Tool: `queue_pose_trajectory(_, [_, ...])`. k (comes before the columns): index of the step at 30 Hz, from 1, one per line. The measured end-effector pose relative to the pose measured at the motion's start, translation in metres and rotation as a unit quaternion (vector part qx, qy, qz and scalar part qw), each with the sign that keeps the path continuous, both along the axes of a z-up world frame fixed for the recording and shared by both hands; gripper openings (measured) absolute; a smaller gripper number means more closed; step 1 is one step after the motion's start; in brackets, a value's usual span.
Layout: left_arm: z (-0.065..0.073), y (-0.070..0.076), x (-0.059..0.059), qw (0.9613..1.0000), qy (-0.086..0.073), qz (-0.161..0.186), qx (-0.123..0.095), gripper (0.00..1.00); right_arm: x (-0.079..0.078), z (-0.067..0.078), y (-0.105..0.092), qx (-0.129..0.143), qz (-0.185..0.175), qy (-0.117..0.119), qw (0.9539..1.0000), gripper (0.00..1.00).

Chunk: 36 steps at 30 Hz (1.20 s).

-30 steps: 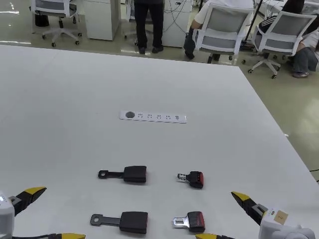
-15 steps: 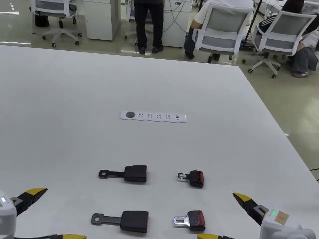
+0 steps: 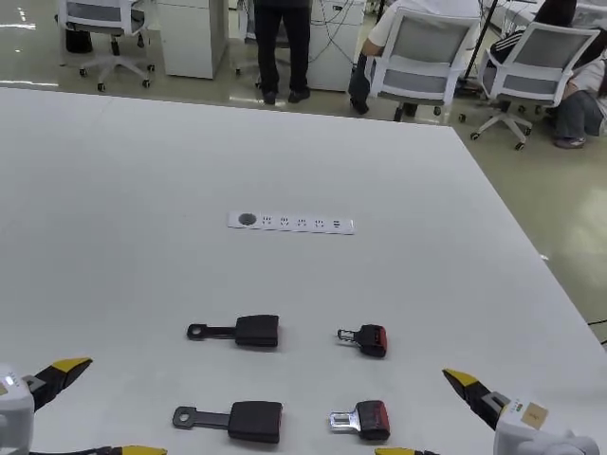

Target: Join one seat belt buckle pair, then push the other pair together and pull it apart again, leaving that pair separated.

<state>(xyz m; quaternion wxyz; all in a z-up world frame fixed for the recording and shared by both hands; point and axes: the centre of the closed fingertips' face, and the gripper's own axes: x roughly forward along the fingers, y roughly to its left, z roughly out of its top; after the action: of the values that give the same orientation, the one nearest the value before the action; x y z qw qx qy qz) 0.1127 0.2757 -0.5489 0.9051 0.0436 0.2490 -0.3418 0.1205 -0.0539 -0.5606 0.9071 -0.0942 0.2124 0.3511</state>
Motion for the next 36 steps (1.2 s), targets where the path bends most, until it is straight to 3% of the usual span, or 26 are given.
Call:
queue_pose_trajectory(25, [-0.002, -0.001, -0.001, 1.0, 0.003, -0.004, 0.002, 0.99, -0.005, 0.0, 0.002, -0.005, 0.002, 0.008, 1.0, 0.9])
queue_pose_trajectory(36, [-0.004, -0.006, -0.002, 0.9999, 0.007, -0.013, 0.007, 0.98, -0.004, -0.009, -0.003, -0.01, 0.006, 0.018, 0.9998, 0.89])
